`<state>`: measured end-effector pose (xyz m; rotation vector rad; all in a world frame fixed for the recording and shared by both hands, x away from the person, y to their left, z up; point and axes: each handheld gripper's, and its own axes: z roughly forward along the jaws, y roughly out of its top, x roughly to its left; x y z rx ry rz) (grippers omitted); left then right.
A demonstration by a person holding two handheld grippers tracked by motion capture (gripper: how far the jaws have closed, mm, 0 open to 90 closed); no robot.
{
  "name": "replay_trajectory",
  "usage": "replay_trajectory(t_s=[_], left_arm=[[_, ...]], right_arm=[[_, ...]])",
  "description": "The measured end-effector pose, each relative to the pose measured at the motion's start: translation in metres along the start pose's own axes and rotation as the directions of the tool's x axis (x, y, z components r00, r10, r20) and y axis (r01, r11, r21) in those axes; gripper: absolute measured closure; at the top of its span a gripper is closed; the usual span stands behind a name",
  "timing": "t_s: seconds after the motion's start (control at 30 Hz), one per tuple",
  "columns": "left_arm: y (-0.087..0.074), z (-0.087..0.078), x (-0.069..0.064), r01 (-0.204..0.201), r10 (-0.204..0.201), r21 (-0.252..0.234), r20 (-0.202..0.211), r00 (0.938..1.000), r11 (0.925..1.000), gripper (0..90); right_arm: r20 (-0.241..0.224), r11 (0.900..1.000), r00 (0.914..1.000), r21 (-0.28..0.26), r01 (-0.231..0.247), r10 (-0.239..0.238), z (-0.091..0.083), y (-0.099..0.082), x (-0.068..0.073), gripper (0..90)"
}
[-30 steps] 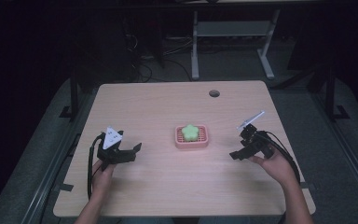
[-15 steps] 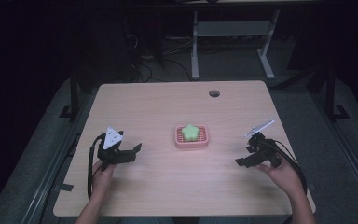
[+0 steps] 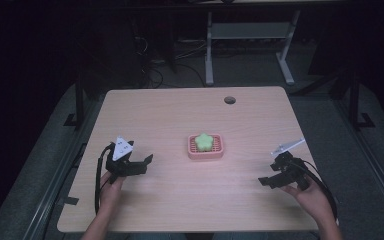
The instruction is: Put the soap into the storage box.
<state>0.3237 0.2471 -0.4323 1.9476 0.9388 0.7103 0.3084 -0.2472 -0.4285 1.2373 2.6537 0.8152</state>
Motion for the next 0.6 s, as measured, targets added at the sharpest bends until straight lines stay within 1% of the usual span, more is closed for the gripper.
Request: replay_trajectory(t_s=[0.03,0.23,0.27,0.47,0.53,0.57,0.6], left_arm=[[0.0,0.0,0.0,0.0,0.0,0.001,0.001,1.0,1.0,14.4],[0.0,0.0,0.0,0.004,-0.004,0.002,0.001,1.0,1.0,14.3],[0.0,0.0,0.0,0.003,-0.003,0.002,0.0,1.0,1.0,14.3],[0.0,0.0,-0.001,-0.002,0.002,-0.001,0.0,1.0,1.0,14.3],[0.0,0.0,-0.001,-0.011,0.011,0.003,-0.002,0.9999,0.9999,14.3],[0.0,0.0,-0.001,-0.012,0.012,0.002,-0.002,0.9999,0.9999,14.3],[0.0,0.0,-0.001,-0.011,0.011,0.002,-0.002,0.9999,0.9999,14.3]], right_arm=[[0.001,1.0,1.0,-0.001,-0.003,0.003,-0.001,-0.004,0.001,24.7],[0.002,0.9998,0.9999,-0.018,-0.013,0.013,-0.001,-0.016,0.003,24.7],[0.002,0.9994,0.9997,-0.028,-0.023,0.023,-0.001,-0.021,0.004,24.7],[0.014,0.9985,0.9995,-0.048,-0.027,0.028,-0.002,-0.033,0.009,24.7],[0.021,0.9968,0.9993,-0.074,-0.03,0.032,-0.003,-0.042,0.014,24.7],[0.021,0.9968,0.9993,-0.074,-0.03,0.032,-0.003,-0.042,0.014,24.7],[0.023,0.995,0.999,-0.093,-0.035,0.037,-0.003,-0.048,0.018,24.7]])
